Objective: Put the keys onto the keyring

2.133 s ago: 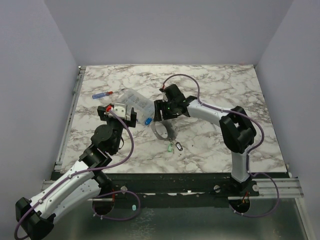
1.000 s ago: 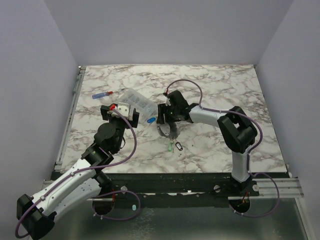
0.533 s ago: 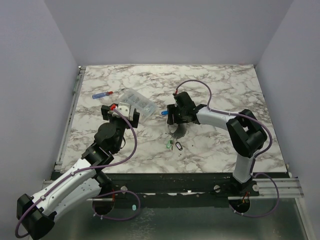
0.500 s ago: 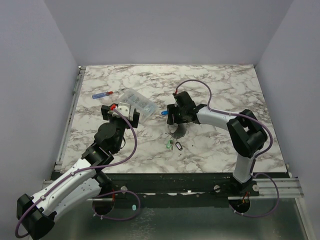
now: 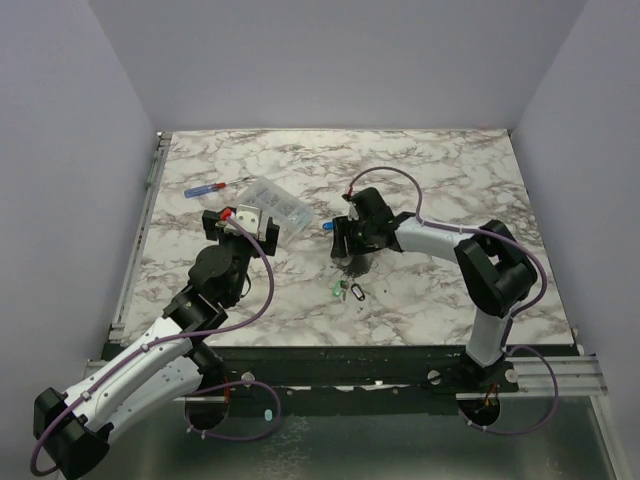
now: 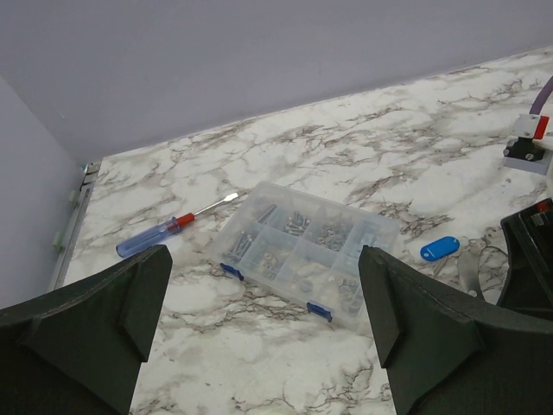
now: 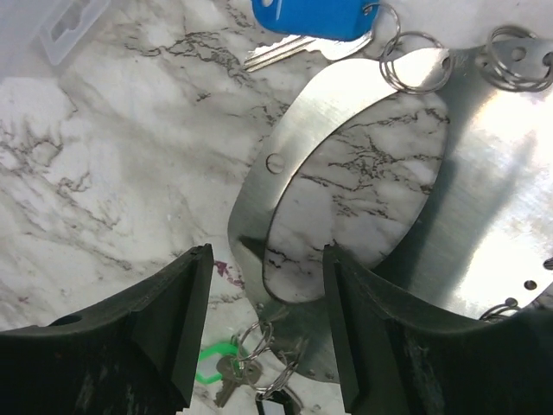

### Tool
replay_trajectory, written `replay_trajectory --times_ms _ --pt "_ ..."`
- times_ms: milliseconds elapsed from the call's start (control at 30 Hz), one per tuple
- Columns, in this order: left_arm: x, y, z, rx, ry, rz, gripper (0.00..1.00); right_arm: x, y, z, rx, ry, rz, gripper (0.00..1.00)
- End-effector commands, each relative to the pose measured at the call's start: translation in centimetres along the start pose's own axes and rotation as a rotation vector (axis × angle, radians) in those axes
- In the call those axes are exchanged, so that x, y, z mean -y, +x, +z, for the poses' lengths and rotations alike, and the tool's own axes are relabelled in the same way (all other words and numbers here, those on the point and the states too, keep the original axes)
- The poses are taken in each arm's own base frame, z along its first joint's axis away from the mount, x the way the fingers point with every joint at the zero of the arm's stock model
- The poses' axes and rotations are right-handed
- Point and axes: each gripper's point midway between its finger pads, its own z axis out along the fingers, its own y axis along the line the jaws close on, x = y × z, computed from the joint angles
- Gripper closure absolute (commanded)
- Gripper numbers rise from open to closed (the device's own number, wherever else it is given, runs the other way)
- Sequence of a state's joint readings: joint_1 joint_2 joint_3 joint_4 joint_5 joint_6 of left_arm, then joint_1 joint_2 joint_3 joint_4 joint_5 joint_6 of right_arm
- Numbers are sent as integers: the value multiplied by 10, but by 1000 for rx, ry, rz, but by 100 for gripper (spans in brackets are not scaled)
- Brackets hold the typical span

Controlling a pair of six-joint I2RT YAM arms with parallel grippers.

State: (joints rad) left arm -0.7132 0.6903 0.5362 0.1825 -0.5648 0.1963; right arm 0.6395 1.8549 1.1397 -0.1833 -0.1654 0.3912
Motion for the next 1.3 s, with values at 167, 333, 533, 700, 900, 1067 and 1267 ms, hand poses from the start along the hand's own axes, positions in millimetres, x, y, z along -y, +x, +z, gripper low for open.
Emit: replay_trajectory --times_ms 167,333,533,700,900,1067,1267 --pt "1 0 0 -2 12 10 2 -1 75 -17 -157 -75 84 38" --pt "1 0 0 -2 14 9 3 -2 102 -32 -193 -75 130 39" --pt "1 0 0 0 16 7 3 -21 106 -47 -186 -109 153 39" --pt "1 0 0 0 17 7 3 -17 45 -58 -31 6 69 33" --pt "0 -1 -1 5 16 6 3 -8 -74 -107 307 231 -28 16" --pt "-2 0 -2 8 7 8 2 -22 -146 -179 644 244 -87 2" --pt "-2 0 -1 6 3 4 1 -15 -165 -266 943 270 -12 0"
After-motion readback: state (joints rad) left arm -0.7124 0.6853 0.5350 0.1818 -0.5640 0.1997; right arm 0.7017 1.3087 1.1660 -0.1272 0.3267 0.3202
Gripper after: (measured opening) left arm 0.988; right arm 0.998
